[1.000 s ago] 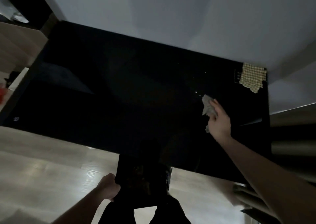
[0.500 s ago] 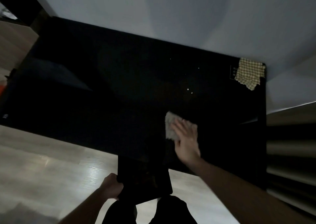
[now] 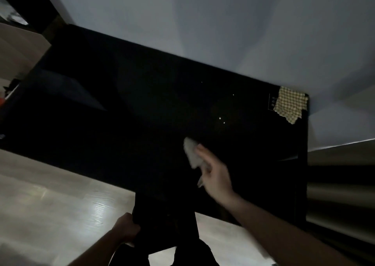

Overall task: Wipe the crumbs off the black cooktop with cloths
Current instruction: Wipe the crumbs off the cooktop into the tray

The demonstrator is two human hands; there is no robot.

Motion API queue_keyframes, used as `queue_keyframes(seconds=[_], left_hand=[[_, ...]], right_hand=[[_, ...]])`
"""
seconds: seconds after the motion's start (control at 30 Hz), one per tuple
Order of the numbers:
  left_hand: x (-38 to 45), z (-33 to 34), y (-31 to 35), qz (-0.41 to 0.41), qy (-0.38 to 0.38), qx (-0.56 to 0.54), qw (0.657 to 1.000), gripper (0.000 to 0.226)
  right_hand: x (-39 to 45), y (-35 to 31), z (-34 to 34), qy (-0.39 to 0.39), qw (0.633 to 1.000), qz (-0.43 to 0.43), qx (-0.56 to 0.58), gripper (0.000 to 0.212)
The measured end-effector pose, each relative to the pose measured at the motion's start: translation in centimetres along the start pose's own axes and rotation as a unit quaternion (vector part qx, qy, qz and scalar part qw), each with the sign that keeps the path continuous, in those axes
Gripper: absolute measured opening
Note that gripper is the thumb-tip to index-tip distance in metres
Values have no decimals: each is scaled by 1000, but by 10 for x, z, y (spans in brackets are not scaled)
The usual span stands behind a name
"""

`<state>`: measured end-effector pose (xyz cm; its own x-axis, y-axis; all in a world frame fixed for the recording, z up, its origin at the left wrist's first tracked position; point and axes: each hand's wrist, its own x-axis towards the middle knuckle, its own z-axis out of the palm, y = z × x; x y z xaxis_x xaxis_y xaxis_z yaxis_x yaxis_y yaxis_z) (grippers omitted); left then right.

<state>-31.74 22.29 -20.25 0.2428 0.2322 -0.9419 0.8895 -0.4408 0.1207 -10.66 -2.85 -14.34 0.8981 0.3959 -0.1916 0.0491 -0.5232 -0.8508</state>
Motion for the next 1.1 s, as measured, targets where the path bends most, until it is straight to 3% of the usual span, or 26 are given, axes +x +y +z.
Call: queue_keyframes(seconds=[0.13, 0.23, 0.33, 0.43, 0.67, 0.87, 1.1], left_hand=[[2, 0, 4, -9, 11, -2, 1000, 33], [3, -1, 10, -13, 23, 4, 1000, 16], [10, -2, 8, -22, 36, -3, 999, 17], [17, -5, 1, -33, 41, -2, 999, 15], [25, 1, -4, -47, 55, -45, 996, 17], [25, 2, -4, -51, 54, -36, 997, 15], [8, 1, 9, -61, 30, -8, 998, 11]], right_hand=[[92, 11, -67, 116, 989, 51, -71, 70], [152, 26, -103, 157, 980, 71, -104, 65], [204, 40, -124, 170, 973, 81, -134, 62], [243, 45, -126, 153, 973, 96, -147, 60], [321, 22, -66, 49, 957, -15, -285, 62], [300, 0, -38, -34, 960, -78, -266, 64], [121, 20, 18, -122, 960, -176, -178, 77]])
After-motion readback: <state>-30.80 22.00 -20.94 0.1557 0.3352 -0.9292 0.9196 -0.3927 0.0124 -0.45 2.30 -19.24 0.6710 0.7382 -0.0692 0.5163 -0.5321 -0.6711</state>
